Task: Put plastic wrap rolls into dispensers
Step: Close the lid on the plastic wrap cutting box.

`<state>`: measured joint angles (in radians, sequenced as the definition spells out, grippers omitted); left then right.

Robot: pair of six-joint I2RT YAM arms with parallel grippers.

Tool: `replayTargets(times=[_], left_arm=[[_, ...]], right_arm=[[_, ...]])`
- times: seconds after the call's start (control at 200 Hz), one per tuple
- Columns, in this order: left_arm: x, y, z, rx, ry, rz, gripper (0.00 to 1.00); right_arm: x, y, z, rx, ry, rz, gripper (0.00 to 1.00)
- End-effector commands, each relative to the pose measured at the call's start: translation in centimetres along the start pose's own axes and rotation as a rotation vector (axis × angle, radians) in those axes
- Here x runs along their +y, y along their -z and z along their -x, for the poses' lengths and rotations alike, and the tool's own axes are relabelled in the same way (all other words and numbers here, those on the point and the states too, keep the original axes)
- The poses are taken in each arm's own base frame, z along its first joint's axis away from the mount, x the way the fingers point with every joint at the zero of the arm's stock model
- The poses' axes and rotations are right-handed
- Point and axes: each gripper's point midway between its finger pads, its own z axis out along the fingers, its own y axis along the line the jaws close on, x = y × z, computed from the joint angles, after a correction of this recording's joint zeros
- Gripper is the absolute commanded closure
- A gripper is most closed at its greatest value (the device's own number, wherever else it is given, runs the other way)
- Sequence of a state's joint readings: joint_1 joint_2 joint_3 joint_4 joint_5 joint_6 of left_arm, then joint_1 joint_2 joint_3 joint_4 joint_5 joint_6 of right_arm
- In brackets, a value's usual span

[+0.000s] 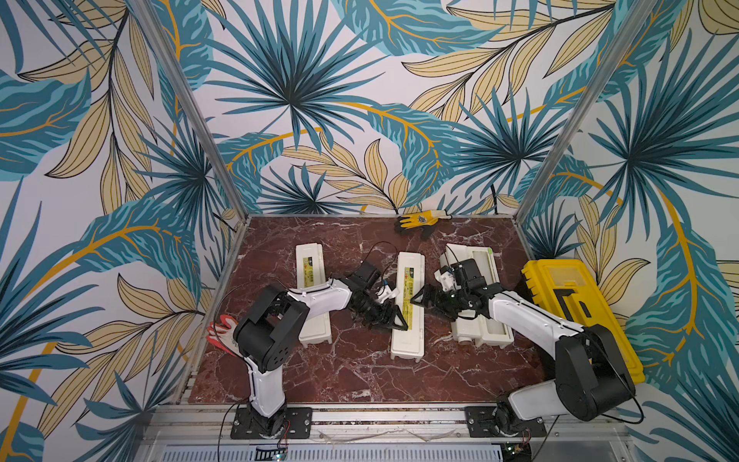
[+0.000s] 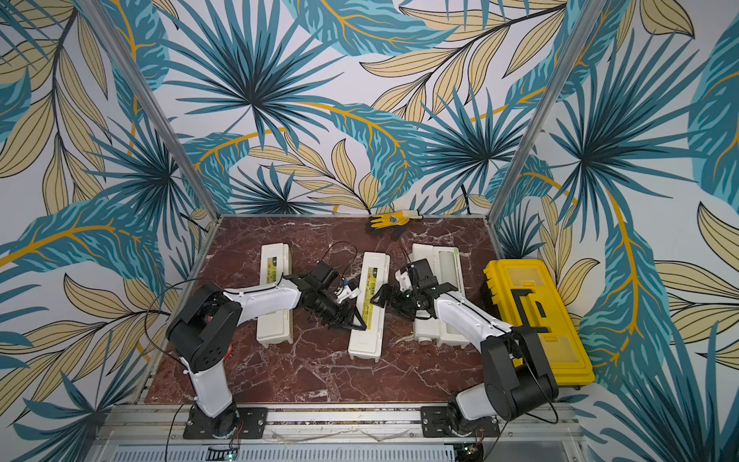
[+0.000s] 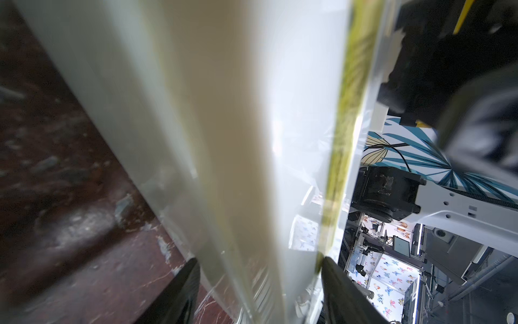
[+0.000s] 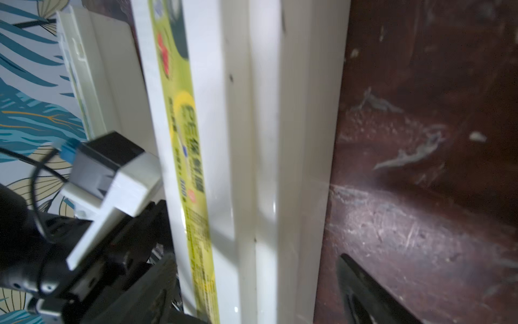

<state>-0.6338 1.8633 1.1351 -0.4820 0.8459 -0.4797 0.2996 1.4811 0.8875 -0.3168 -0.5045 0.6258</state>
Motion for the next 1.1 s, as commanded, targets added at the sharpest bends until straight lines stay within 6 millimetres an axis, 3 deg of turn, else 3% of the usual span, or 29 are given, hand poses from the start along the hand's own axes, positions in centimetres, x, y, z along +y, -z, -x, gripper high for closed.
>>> replayTargets(times=[0.0,0.11,0.205,0.446,0.526,0.671,0.831,0.911,1.001,1.096], left_arm=[[9.6,-0.8,-2.1,0.033,0.158,0.369,0.32],[9.4,-0.3,-1.3,0.009,0.144,0.366,0.32],[9.3,0.0,-0.4,-0.005,0.128,0.361,0.31],[8.8,1.4,1.1,-0.057,0.092,0.359,0.24],[8.1,2.6,3.2,-0.109,0.069,0.346,0.20],[7.0,4.5,8.9,-0.211,0.029,0.319,0.16],[8.6,4.0,13.0,-0.241,0.078,0.274,0.16],[10.6,2.5,12.9,-0.206,0.113,0.277,0.16],[13.2,0.7,11.0,-0.147,0.179,0.291,0.19],[14.5,-0.2,8.8,-0.130,0.230,0.285,0.22]], right_arm=[[0.4,-0.8,1.8,0.013,0.033,0.034,0.10],[0.7,-2.5,3.7,0.043,0.037,0.063,0.10],[-0.1,-3.9,5.1,0.040,0.029,0.042,0.14],[-2.2,-6.6,5.1,0.094,-0.028,0.016,0.33],[-2.9,-6.7,4.7,0.117,-0.022,-0.015,0.37],[-3.7,-7.3,4.0,0.164,-0.032,-0.039,0.39],[-4.5,-8.1,3.7,0.196,-0.061,-0.057,0.42],[-5.3,-8.6,3.2,0.234,-0.094,-0.098,0.44],[-6.1,-9.0,2.8,0.265,-0.127,-0.130,0.51],[-6.9,-9.1,2.3,0.278,-0.146,-0.162,0.56]])
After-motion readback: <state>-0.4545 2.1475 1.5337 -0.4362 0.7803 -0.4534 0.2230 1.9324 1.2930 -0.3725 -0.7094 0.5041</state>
